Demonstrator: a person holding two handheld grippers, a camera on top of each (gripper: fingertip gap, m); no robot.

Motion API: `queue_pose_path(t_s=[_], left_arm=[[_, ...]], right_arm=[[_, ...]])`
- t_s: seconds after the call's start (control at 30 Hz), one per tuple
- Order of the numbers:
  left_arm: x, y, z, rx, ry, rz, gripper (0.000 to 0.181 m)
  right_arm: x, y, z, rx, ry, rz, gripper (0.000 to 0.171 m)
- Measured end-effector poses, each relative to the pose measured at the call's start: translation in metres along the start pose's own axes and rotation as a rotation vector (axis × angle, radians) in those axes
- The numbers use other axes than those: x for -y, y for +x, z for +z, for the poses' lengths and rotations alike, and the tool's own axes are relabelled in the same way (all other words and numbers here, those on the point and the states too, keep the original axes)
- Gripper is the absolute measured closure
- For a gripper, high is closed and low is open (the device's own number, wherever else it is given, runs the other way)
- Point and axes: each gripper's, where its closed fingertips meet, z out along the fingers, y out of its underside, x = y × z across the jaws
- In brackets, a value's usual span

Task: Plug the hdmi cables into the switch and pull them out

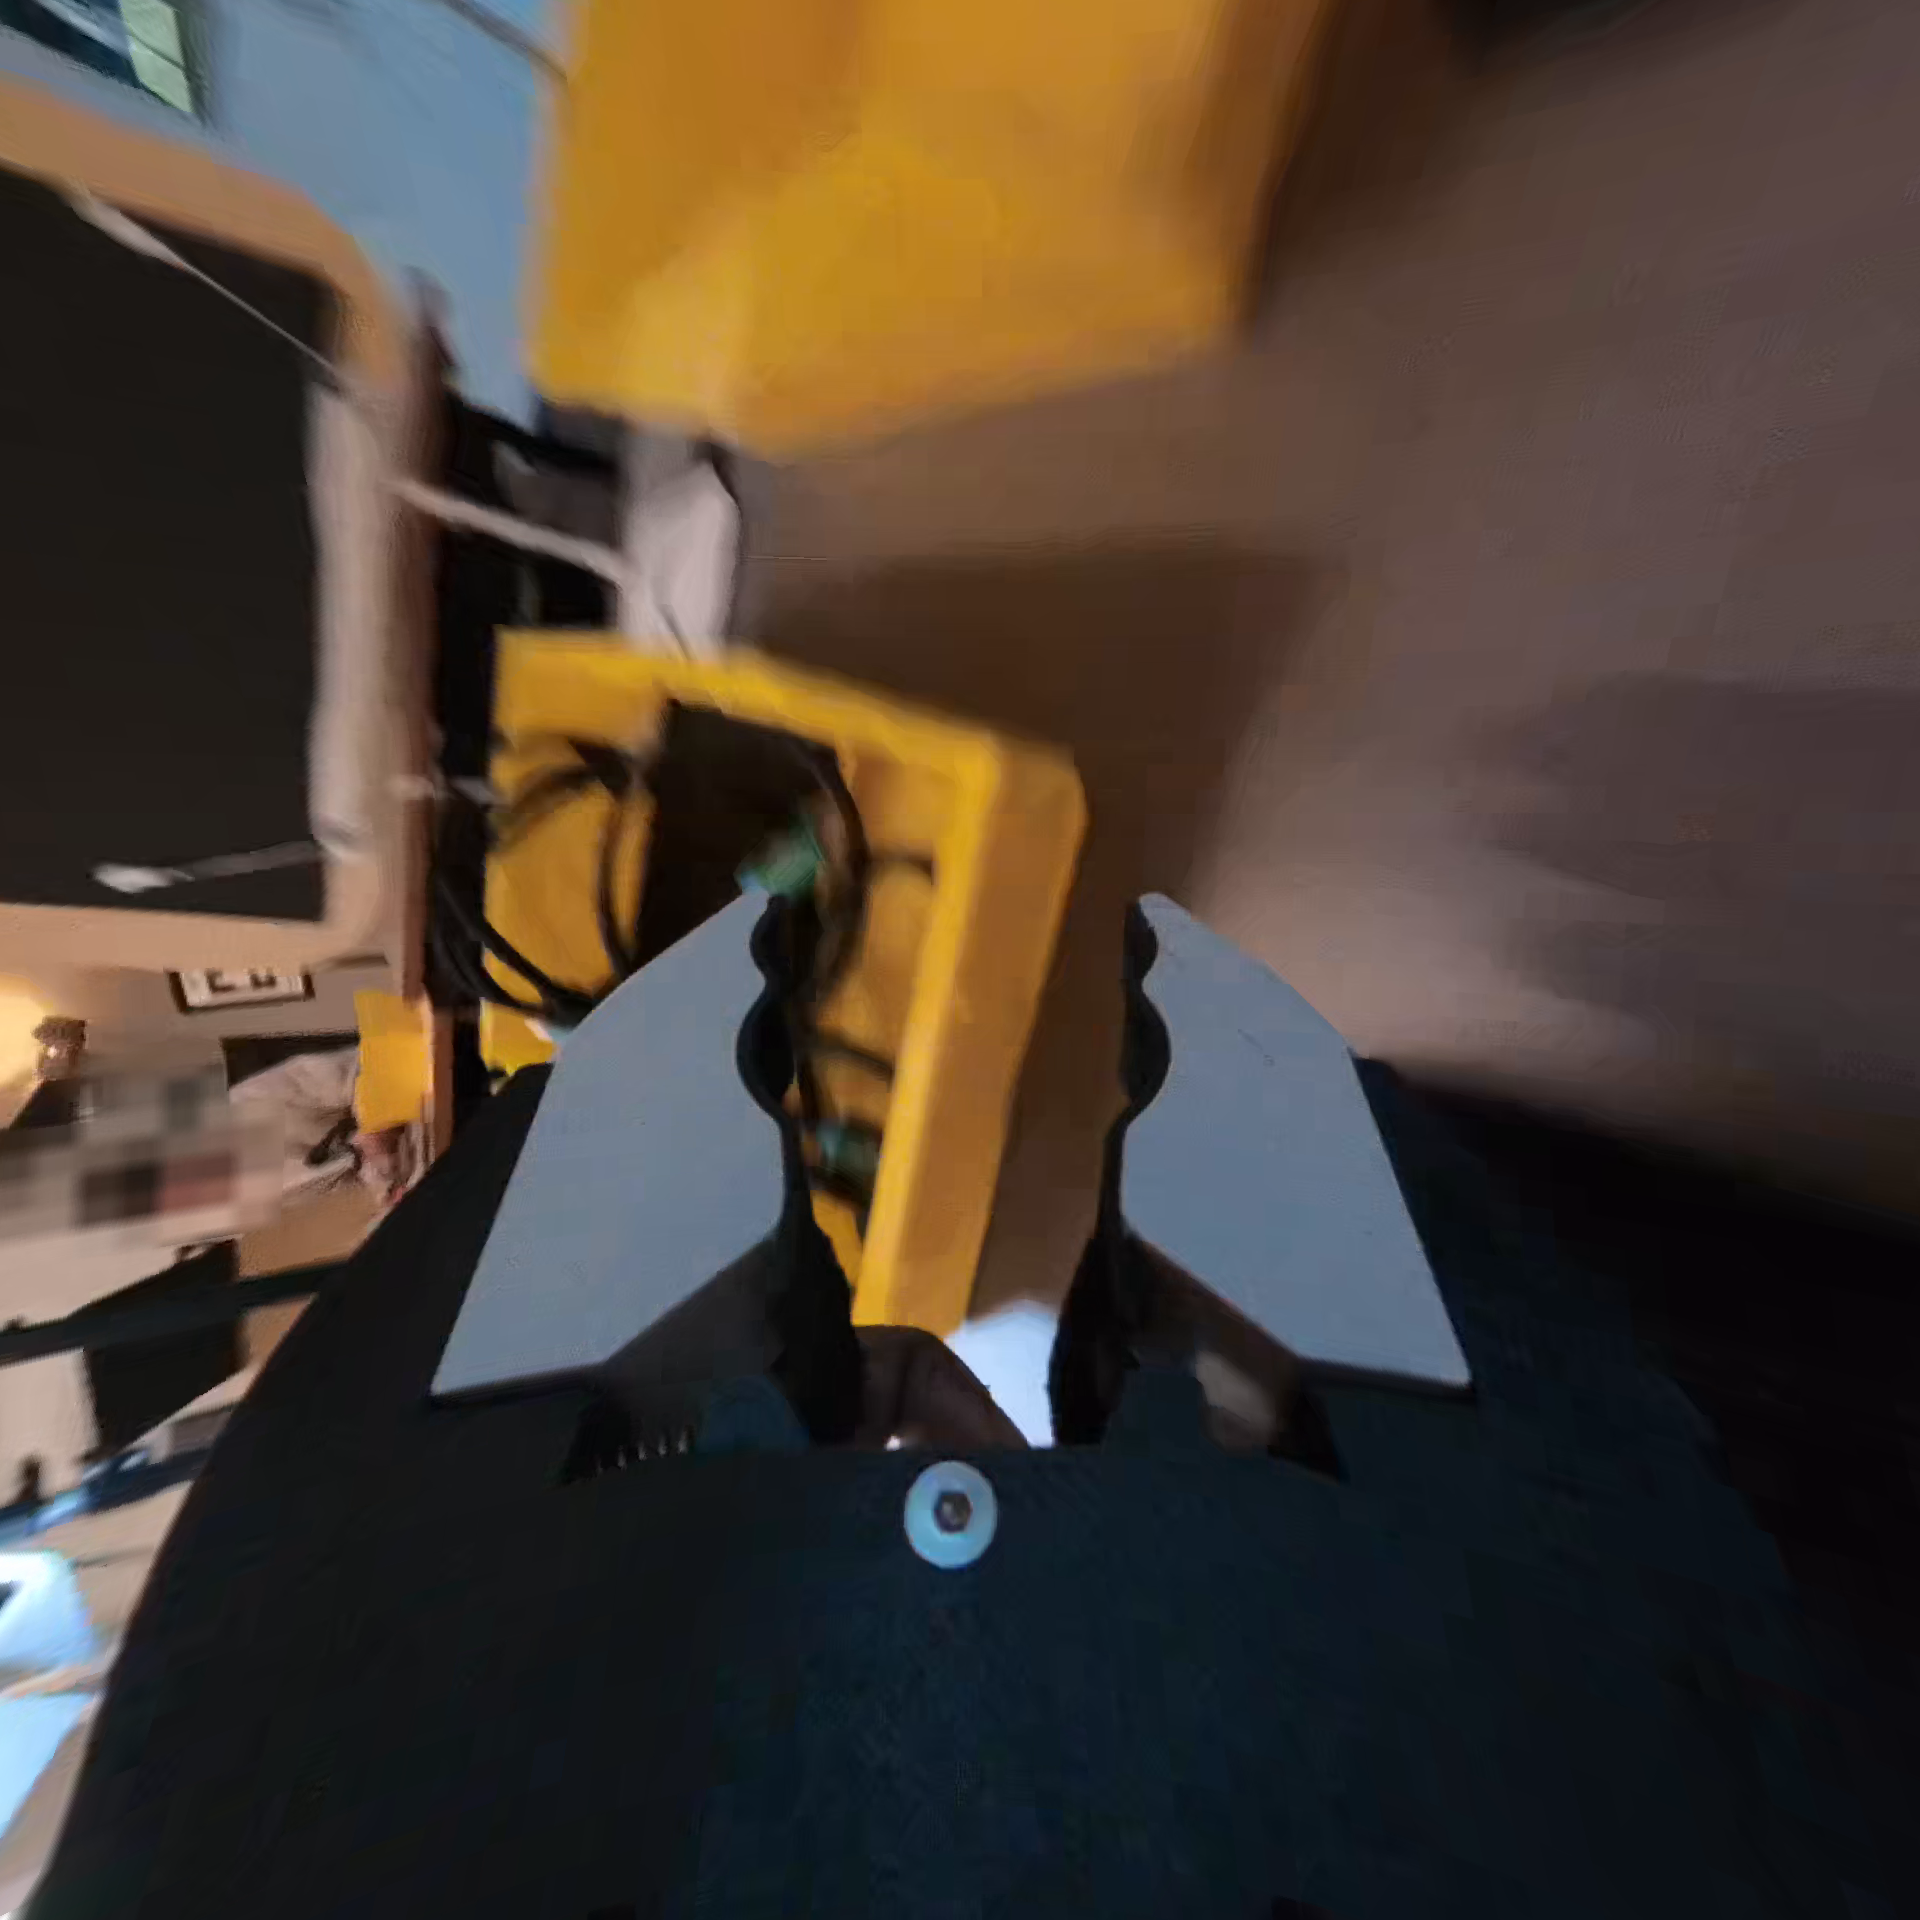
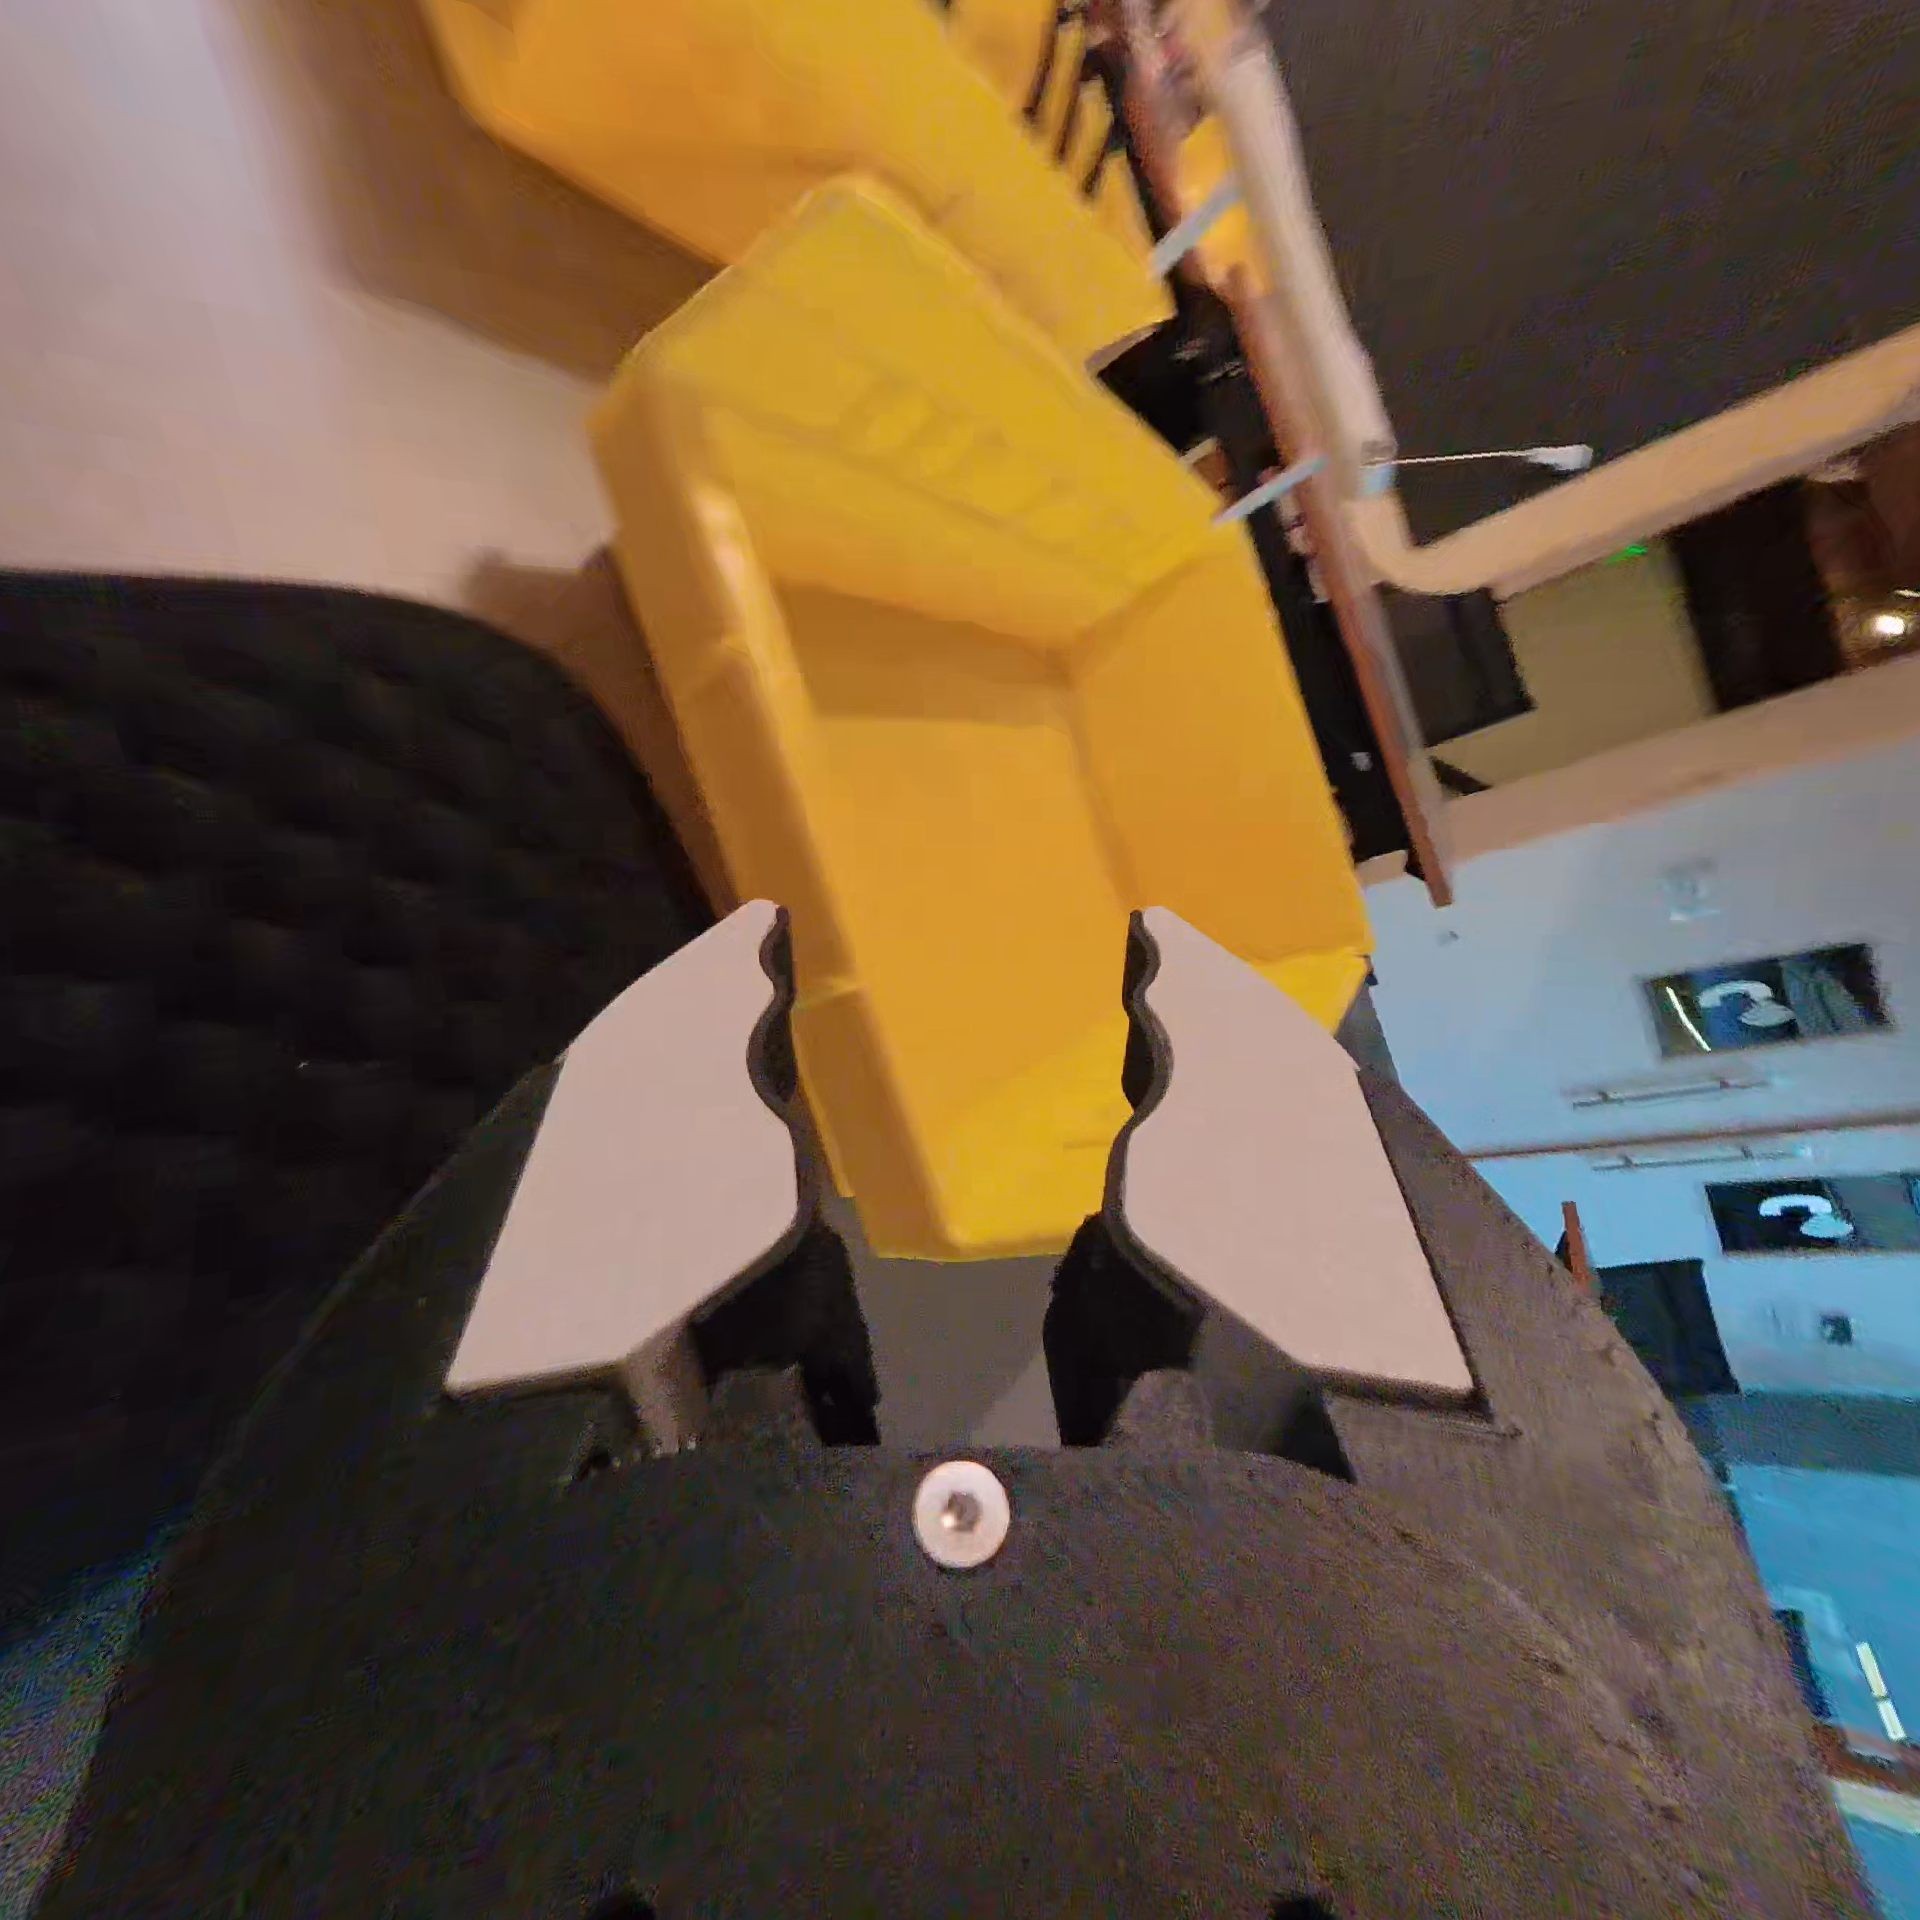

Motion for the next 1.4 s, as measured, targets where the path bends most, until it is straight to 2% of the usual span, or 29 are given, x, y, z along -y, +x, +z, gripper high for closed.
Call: queue_pose_path(t_s=[0.07, 0.1, 0.13, 0.2, 0.27, 0.37, 0.47, 0.63, 1.03, 1.2, 1.4], left_arm=[[-0.057, 0.000, 0.017, -0.005, -0.189, 0.072, 0.121], [-0.072, -0.003, 0.024, 0.005, -0.215, 0.076, 0.121], [-0.079, -0.002, 0.030, -0.012, -0.204, 0.064, 0.123], [-0.082, 0.004, 0.043, -0.062, -0.149, 0.021, 0.125], [-0.094, -0.003, 0.056, -0.024, -0.166, 0.009, 0.141], [-0.103, -0.007, 0.058, -0.038, -0.188, -0.053, 0.145], [-0.121, -0.008, 0.050, -0.040, -0.258, -0.092, 0.145], [-0.152, -0.005, 0.025, 0.003, -0.321, -0.150, 0.143], [-0.230, 0.019, -0.061, 0.102, -0.461, -0.266, 0.142], [-0.257, 0.031, -0.097, 0.151, -0.423, -0.268, 0.140], [-0.269, 0.046, -0.133, 0.240, -0.346, -0.319, 0.136]], right_arm=[[-0.013, -0.023, 0.014, 0.089, -0.124, -0.129, 0.107], [-0.018, -0.028, 0.021, 0.096, -0.179, -0.181, 0.109], [-0.019, -0.029, 0.025, 0.084, -0.200, -0.214, 0.119], [-0.015, -0.030, 0.032, 0.077, -0.204, -0.259, 0.123], [-0.015, -0.030, 0.038, 0.094, -0.230, -0.268, 0.125], [-0.024, -0.034, 0.043, 0.135, -0.292, -0.245, 0.140], [-0.035, -0.028, 0.041, 0.091, -0.327, -0.162, 0.139], [-0.069, -0.014, 0.019, 0.046, -0.425, -0.099, 0.138], [-0.141, 0.006, -0.043, -0.052, -0.509, -0.035, 0.137], [-0.165, 0.007, -0.077, -0.055, -0.521, -0.031, 0.138], [-0.175, -0.002, -0.115, -0.036, -0.447, 0.018, 0.137]])
